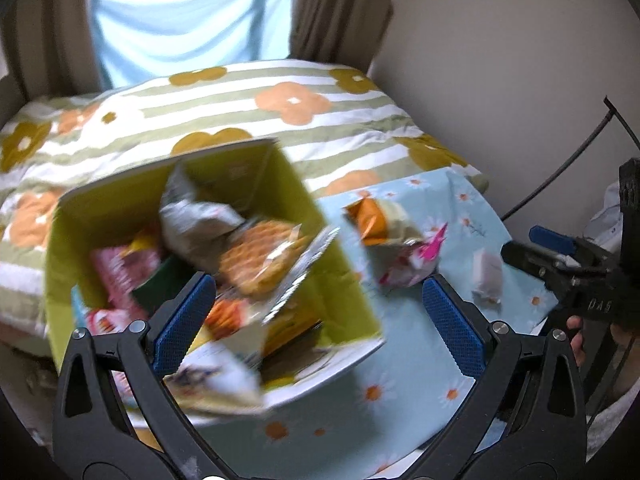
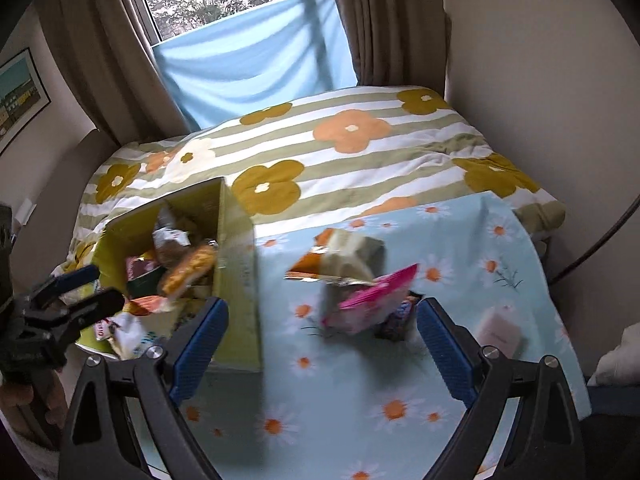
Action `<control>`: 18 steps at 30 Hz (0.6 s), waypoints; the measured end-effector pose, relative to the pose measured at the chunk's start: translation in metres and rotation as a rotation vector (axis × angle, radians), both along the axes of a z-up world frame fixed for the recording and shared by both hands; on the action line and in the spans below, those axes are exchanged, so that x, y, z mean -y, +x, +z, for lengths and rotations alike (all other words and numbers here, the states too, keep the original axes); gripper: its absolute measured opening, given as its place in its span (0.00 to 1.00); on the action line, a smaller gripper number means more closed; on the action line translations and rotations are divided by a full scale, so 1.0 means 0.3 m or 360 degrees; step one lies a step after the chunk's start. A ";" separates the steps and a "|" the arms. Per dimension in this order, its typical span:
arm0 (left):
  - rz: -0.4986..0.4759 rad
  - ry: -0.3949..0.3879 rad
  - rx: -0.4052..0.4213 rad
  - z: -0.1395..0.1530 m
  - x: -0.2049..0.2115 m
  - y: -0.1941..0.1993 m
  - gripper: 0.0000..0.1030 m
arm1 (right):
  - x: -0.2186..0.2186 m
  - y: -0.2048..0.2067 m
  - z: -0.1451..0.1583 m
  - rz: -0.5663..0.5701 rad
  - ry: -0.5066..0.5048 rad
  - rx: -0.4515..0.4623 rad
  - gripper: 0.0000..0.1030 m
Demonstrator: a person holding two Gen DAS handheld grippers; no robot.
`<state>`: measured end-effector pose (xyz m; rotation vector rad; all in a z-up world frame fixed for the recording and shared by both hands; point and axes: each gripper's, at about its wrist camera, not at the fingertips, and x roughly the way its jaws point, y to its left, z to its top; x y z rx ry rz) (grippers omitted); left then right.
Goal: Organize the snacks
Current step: 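Move both tools back from the box toward the orange bag and pink bag, then grasp the pink Oishi bag with the right tool while the left tool grasps the orange-and-cream bag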
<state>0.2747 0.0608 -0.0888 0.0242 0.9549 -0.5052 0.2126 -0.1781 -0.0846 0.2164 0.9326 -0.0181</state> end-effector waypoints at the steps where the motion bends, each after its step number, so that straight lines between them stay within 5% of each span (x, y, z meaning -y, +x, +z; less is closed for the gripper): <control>1: -0.0008 0.0004 0.0001 0.003 0.035 0.008 0.99 | 0.025 0.002 -0.008 0.0007 -0.0003 0.0000 0.91; 9: -0.0014 0.0068 -0.0042 -0.023 0.324 0.099 1.00 | 0.189 0.045 -0.115 0.0237 0.0087 -0.0096 0.91; 18: 0.0008 0.0189 -0.0347 -0.219 0.577 0.300 0.99 | 0.287 0.115 -0.277 0.0416 0.0183 -0.0218 0.91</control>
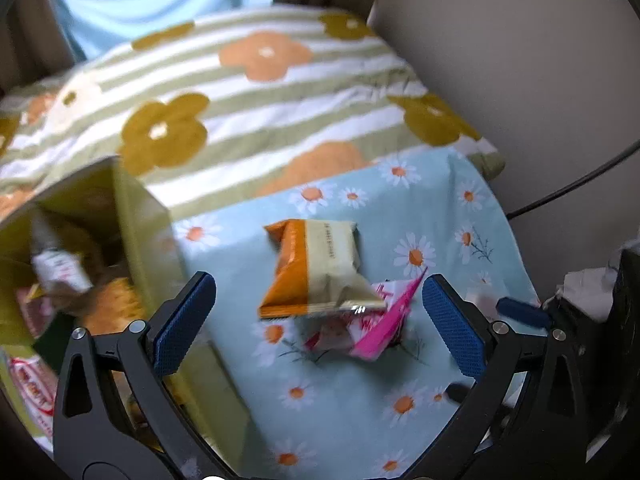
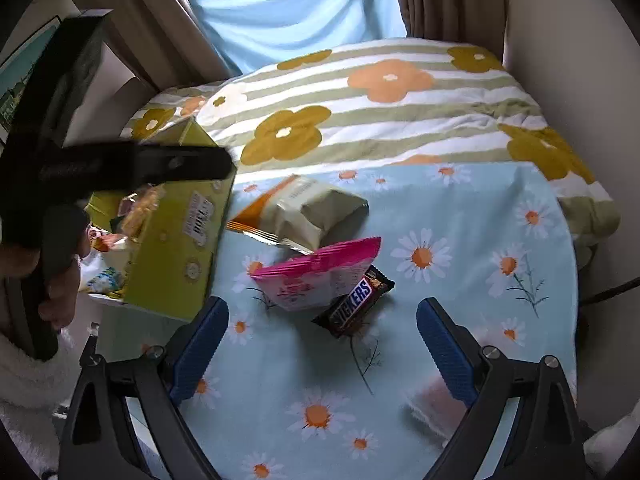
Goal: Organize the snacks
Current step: 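Grasp the pink Oishi bag with the right tool while the left tool grasps the orange-and-cream bag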
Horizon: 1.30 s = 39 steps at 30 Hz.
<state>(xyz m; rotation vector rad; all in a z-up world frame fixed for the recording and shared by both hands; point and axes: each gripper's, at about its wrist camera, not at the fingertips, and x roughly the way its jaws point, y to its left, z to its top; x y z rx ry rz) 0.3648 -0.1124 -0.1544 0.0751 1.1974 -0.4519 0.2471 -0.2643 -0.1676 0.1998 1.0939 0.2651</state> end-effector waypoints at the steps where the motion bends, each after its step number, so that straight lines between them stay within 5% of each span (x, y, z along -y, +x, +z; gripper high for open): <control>1: 0.0009 0.0023 -0.0034 -0.026 0.018 0.020 0.99 | 0.002 0.012 -0.022 0.0005 -0.0001 -0.0017 0.91; 13: 0.0059 0.0210 -0.0365 -0.328 0.117 0.144 0.90 | -0.037 0.081 -0.179 0.0299 0.0061 -0.0074 0.91; 18: 0.0012 0.0236 -0.0427 -0.396 0.136 0.151 0.77 | -0.069 0.093 -0.215 0.0338 0.0051 -0.0074 0.91; 23: 0.0003 0.0231 -0.0418 -0.404 0.129 0.159 0.61 | -0.100 0.114 -0.227 0.0364 -0.0015 -0.0025 0.91; 39: 0.0053 0.0230 -0.0279 -0.296 0.056 0.170 0.58 | -0.129 0.161 -0.266 0.0387 -0.0028 -0.0011 0.91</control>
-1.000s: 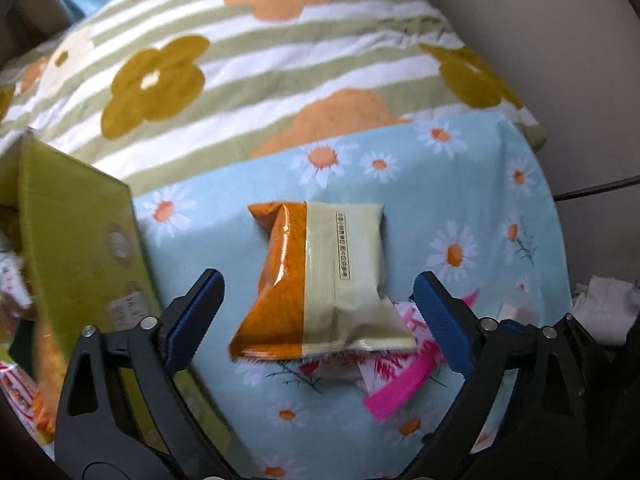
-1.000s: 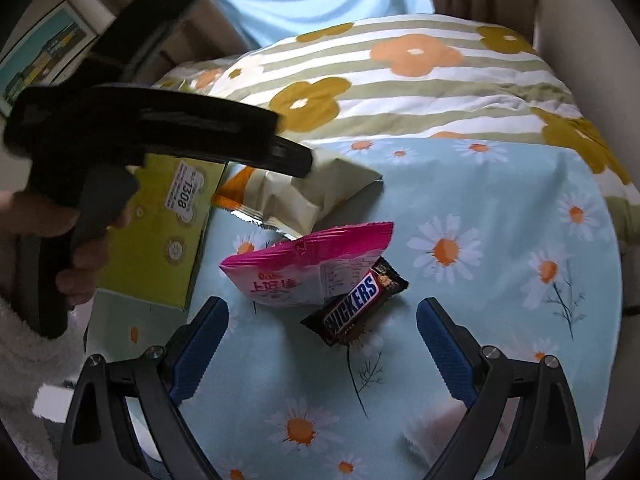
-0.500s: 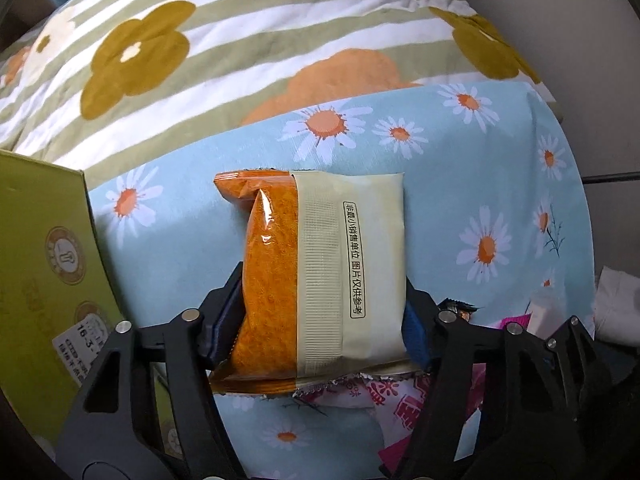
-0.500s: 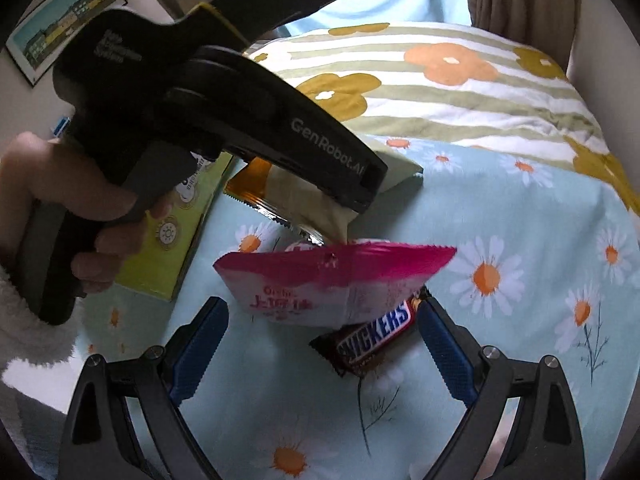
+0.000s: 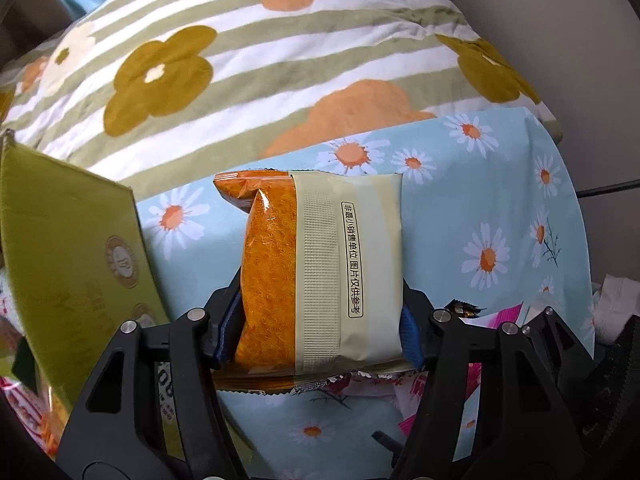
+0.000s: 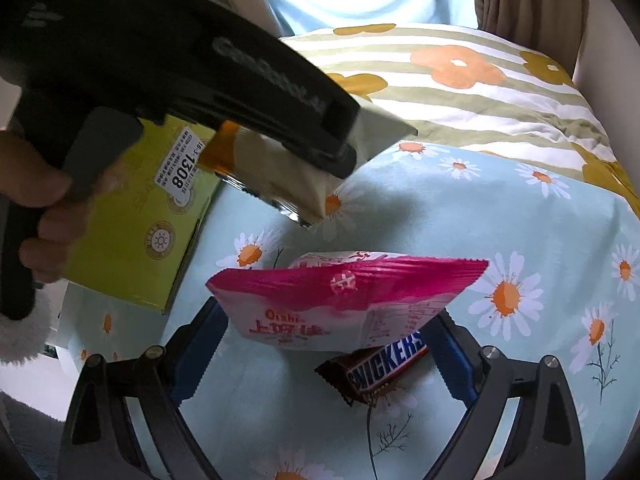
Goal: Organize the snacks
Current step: 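Grasp the pink Oishi bag with the right tool while the left tool grasps the orange-and-cream bag, then carry both bags over the box and open both tools to drop them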
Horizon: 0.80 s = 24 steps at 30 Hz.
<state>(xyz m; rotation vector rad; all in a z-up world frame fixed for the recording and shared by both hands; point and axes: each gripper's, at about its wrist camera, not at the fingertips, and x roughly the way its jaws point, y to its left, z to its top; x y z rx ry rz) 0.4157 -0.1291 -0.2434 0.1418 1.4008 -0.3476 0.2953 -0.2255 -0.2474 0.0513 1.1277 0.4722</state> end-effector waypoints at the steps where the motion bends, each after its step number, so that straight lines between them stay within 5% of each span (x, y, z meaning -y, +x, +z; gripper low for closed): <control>1: 0.0008 -0.0002 0.0003 0.002 -0.006 -0.001 0.58 | -0.002 0.003 -0.002 -0.0001 -0.0006 0.0004 0.91; 4: 0.0028 -0.0003 0.0006 0.002 -0.021 -0.003 0.58 | -0.017 0.005 0.000 0.0001 -0.0015 0.0017 0.89; 6: 0.0040 -0.0002 0.0009 0.002 -0.029 -0.006 0.58 | -0.019 0.010 -0.006 0.0010 -0.0014 0.0009 0.70; 9: 0.0051 0.0004 0.0012 0.000 -0.038 -0.015 0.58 | -0.017 0.019 -0.007 0.0012 -0.0004 0.0021 0.63; 24: 0.0084 -0.0028 0.0126 0.132 -0.052 -0.069 0.58 | 0.016 -0.016 0.104 -0.0040 0.0031 0.0161 0.55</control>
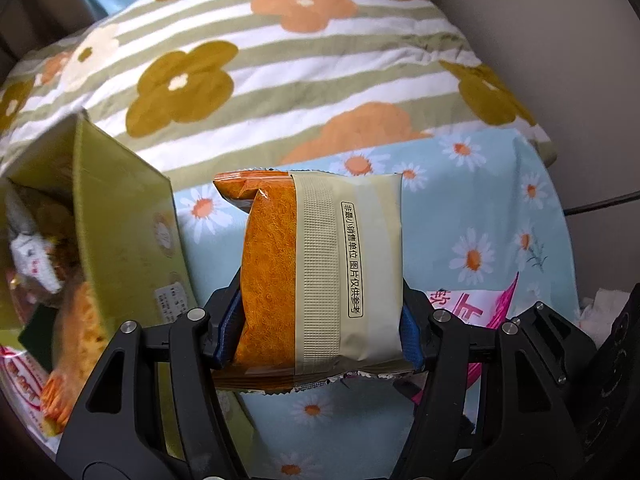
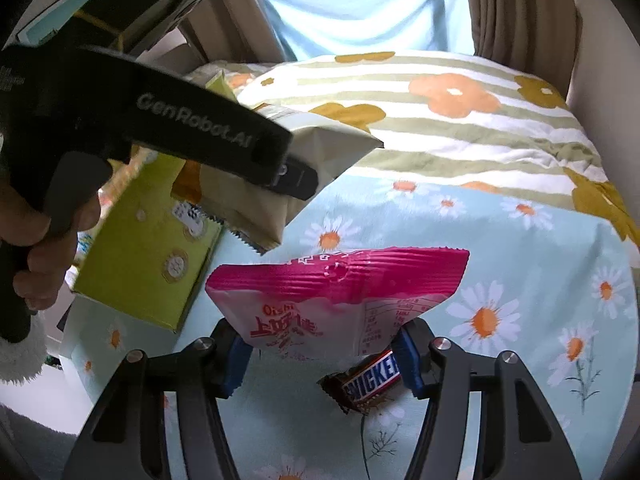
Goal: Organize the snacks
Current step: 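Carry both bags over the box and open both tools to drop them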
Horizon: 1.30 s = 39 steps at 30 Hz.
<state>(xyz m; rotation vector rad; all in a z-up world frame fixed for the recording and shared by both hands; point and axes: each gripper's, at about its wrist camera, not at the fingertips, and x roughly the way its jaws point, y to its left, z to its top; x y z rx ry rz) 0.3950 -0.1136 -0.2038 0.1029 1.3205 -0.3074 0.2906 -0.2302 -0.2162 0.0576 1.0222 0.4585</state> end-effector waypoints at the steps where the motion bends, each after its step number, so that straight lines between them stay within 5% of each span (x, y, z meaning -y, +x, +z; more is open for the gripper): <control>1: 0.0003 -0.0008 0.0024 0.025 -0.001 -0.005 0.58 | 0.007 0.001 0.018 -0.0008 -0.0003 0.0009 0.55; 12: 0.0125 -0.0150 0.0303 0.315 -0.103 -0.085 0.58 | 0.016 -0.017 0.246 0.0020 -0.0020 0.0190 0.55; 22: 0.0287 -0.0212 0.0500 0.505 -0.440 -0.153 0.58 | -0.181 -0.003 0.498 0.0081 0.0052 0.0348 0.55; 30: 0.0399 -0.0168 0.0514 0.515 -0.816 -0.200 0.58 | -0.463 0.007 0.554 0.0085 0.0074 0.0382 0.55; 39: 0.0428 -0.0165 0.0429 0.392 -1.123 -0.175 0.58 | -0.726 0.051 0.497 0.0020 0.0065 0.0310 0.55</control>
